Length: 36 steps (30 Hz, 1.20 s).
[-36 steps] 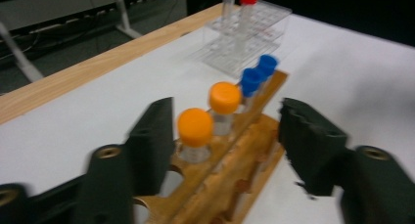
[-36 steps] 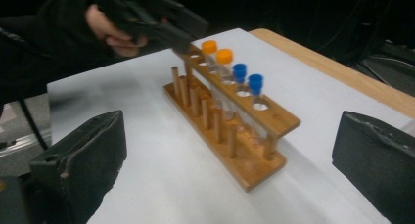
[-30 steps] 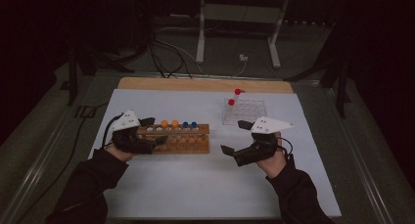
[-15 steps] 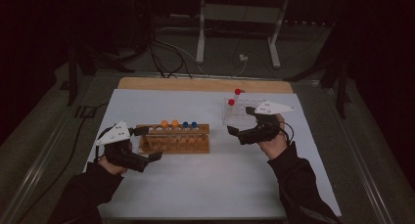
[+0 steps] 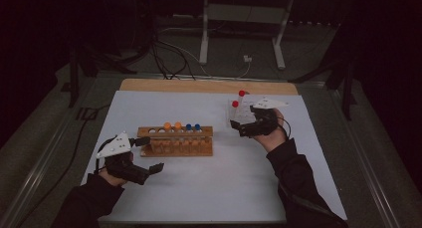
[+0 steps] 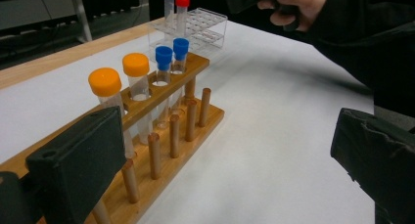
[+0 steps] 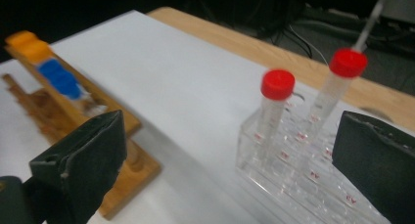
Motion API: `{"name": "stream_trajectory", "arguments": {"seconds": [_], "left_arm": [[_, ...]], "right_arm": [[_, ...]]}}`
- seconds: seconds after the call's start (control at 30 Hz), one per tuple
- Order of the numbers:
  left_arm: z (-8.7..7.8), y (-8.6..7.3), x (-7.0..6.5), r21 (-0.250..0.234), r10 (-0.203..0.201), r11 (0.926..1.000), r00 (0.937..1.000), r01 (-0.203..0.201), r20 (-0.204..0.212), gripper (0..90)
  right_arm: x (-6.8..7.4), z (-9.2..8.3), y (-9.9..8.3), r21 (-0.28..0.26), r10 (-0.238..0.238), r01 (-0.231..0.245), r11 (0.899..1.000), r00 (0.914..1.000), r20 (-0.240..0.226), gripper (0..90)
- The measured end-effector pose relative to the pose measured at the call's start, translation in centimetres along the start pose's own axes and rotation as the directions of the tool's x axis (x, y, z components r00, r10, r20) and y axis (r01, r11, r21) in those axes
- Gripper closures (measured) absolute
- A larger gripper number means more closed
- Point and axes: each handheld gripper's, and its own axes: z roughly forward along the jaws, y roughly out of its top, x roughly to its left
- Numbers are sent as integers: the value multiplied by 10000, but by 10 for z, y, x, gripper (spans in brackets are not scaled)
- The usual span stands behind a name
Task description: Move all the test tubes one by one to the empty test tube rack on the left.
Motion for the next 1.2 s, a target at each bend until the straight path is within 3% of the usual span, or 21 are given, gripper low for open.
{"name": "stream_trajectory", "arguments": {"seconds": [0.27, 0.4, 0.43, 0.83, 1.07, 1.2], "left_arm": [[-2, -5, 1, 50, -112, 9999, 9999, 112, 11, 6], [-1, -6, 1, 82, -103, 9999, 9999, 103, -27, 6], [-1, -6, 1, 78, -113, 9999, 9999, 113, 3, 6], [-1, -7, 3, 68, -191, 9998, 9998, 191, 27, 6], [1, -8, 2, 144, -134, 9998, 9999, 133, 43, 6], [1, -8, 2, 142, -147, 9998, 9999, 146, 88, 6]], "right_arm": [[-7, 19, -8, 481, 226, -245, 9985, 9989, 404, 19], [-9, 26, -10, 604, 294, -330, 9976, 9978, 598, 86], [-9, 27, -11, 592, 268, -309, 9978, 9973, 683, 147], [-16, 40, -14, 597, 659, -719, 9956, 9931, 969, 490], [-19, 47, -13, 628, 690, -773, 9950, 9897, 1253, 596], [-20, 51, -11, 603, 630, -703, 9957, 9913, 1159, 630]]}}
